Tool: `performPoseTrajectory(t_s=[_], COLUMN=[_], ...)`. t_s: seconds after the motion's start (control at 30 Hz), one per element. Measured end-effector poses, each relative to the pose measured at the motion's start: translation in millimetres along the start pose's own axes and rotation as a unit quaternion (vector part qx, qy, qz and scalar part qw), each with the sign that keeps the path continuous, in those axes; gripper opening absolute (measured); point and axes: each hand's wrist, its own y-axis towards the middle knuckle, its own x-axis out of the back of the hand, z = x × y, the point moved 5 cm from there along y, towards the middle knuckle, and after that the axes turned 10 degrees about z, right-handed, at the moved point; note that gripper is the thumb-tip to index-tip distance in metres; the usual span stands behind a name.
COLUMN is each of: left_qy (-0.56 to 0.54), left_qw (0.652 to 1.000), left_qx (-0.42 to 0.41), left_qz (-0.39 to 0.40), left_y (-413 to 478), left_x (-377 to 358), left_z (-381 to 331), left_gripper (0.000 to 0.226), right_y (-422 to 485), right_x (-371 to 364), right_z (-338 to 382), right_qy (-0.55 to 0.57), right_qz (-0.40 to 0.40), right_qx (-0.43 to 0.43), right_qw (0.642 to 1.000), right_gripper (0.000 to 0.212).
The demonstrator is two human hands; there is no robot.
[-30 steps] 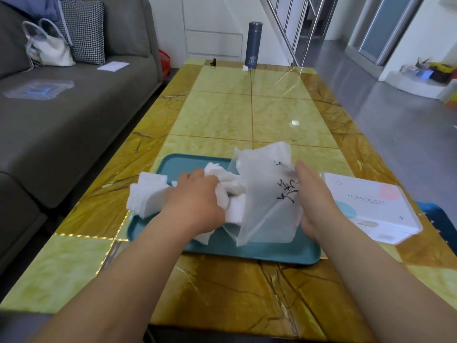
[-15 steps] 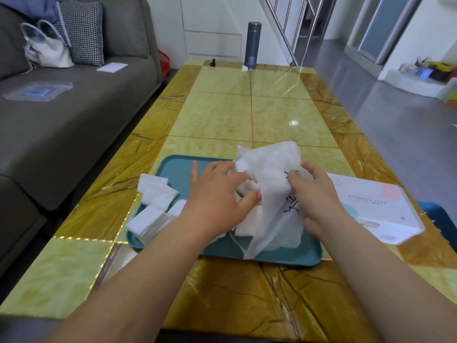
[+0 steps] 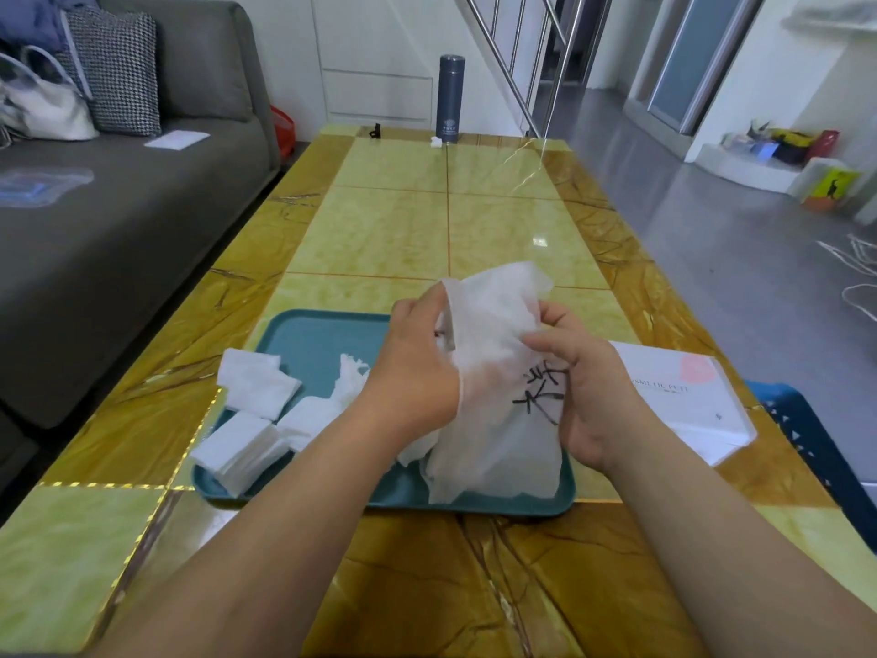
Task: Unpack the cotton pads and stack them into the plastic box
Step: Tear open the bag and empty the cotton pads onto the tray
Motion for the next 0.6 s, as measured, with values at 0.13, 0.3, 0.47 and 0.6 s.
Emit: performPoseTrajectory(t_s=[0.13, 0.3, 0.47, 0.6], left_qy=[-0.028, -0.032, -0.037, -0.015], left_qw=[0.999, 0.999, 0.999, 0.999], left_qx=[-0.010, -0.014, -0.002, -0.001], left_qz=[-0.031, -0.026, -0.030, -0.035], left_y=[0.9, 4.2, 6.7, 2.2], left_x=[0.2, -9.8, -12.2, -5.4], left_z=[1.3, 0.1, 2.1, 2.2], left_gripper=[0.066, 0.067, 0.059, 0.057], right_y=[0.7, 2.8, 5.0, 8.3], right_x=[-0.9, -9.4, -13.4, -1.8], right_z=[-3.9, -4.3, -1.8, 0.2], right_qy=[-0.031, -0.056, -0.110, -0.137], right_qz=[-0.012, -0.026, -0.005, -0.084], right_qx=[-0.021, -0.005, 0.002, 0.039], right_qw=[0.999, 0.998, 0.994, 0.986], right_gripper=[0.076, 0.033, 0.014, 0.018])
